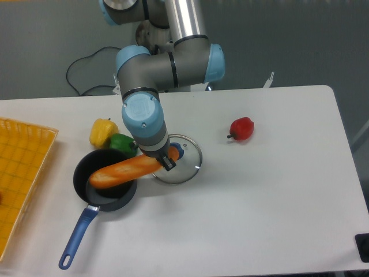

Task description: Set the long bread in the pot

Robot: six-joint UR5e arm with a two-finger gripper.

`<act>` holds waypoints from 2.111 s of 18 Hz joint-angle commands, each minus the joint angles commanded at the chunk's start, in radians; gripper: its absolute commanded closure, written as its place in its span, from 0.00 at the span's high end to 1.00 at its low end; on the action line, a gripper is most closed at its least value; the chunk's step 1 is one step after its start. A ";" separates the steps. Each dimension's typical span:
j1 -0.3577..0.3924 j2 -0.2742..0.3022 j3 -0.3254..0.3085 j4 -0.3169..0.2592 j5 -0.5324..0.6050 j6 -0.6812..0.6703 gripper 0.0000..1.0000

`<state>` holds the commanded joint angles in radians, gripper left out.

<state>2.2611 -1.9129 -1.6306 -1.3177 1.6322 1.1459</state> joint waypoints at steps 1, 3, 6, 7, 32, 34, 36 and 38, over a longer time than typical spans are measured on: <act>0.000 0.002 0.000 0.000 -0.005 0.000 0.45; -0.002 0.002 0.002 0.000 -0.006 -0.002 0.45; -0.015 0.002 0.006 0.000 -0.008 -0.006 0.45; -0.017 -0.002 0.006 0.000 -0.008 -0.017 0.45; -0.008 0.026 0.041 0.008 -0.012 -0.043 1.00; 0.026 0.046 0.052 0.012 -0.020 -0.043 1.00; 0.087 0.058 0.069 0.014 -0.070 -0.041 1.00; 0.123 0.061 0.089 0.020 -0.080 -0.003 1.00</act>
<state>2.3837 -1.8515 -1.5418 -1.2977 1.5524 1.1425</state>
